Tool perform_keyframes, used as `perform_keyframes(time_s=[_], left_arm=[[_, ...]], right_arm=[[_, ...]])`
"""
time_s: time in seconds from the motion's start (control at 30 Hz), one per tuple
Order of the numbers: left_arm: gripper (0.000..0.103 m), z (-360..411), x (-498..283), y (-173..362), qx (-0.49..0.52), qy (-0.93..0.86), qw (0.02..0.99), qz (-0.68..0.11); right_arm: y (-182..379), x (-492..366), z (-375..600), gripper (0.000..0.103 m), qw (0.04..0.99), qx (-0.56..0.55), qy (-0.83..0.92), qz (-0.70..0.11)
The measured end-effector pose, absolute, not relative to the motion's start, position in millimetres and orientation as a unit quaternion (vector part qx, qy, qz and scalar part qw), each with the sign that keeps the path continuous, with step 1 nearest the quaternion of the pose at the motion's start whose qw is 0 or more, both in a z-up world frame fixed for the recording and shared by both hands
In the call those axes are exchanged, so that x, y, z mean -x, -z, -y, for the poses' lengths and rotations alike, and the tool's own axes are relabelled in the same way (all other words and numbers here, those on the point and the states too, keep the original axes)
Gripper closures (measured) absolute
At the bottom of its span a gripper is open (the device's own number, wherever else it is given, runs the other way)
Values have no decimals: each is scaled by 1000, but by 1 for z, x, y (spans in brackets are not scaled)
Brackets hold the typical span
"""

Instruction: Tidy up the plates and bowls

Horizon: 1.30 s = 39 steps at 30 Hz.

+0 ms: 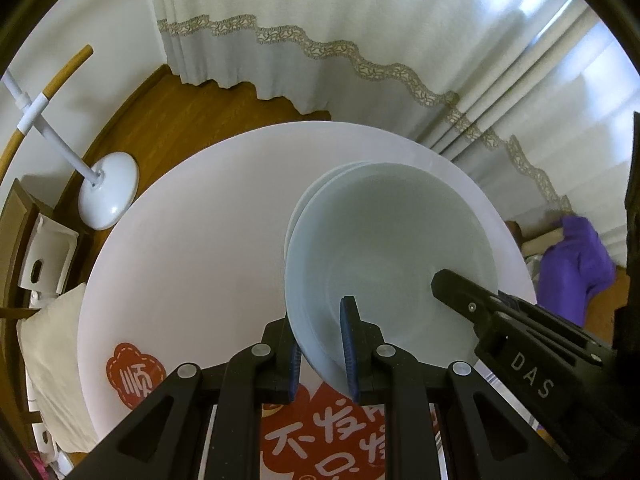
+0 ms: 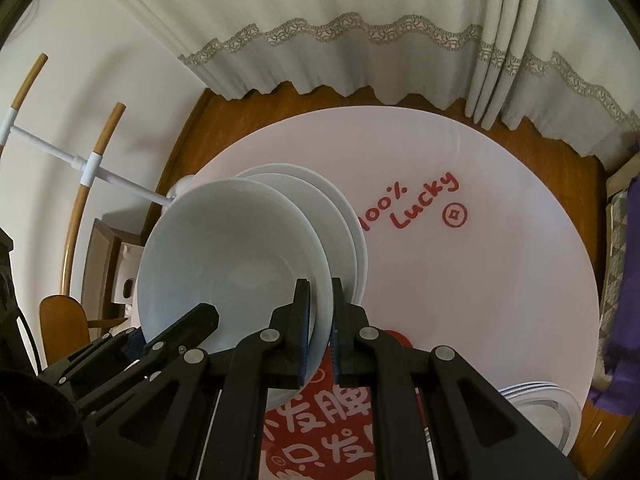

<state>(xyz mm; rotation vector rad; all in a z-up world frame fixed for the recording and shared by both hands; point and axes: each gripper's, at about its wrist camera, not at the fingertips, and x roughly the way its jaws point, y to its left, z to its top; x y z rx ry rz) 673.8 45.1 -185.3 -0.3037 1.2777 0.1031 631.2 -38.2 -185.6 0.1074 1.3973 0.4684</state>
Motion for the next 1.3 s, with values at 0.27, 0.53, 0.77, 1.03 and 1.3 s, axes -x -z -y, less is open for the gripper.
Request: perform_keyframes(time_s=[0.27, 0.53, 0.77, 1.03, 1.3], left_arm=[[89, -44, -671, 188, 140, -48, 795, -589], [87, -47, -669, 188, 144, -40, 795, -588], [82, -56, -668, 185, 152, -38, 791, -591], [81, -60, -661, 180, 163, -41, 791, -589], [67, -73, -650, 171, 188, -51, 790, -582]], right_arm=[[189, -632, 42, 94, 741, -59, -214, -634], [194, -636, 47, 95, 740, -70, -214, -633], [197, -644, 54, 97, 731, -94, -212, -641], [196, -641, 52, 97, 731, -94, -213, -642], [195, -643, 47, 97, 728, -92, -206, -648]])
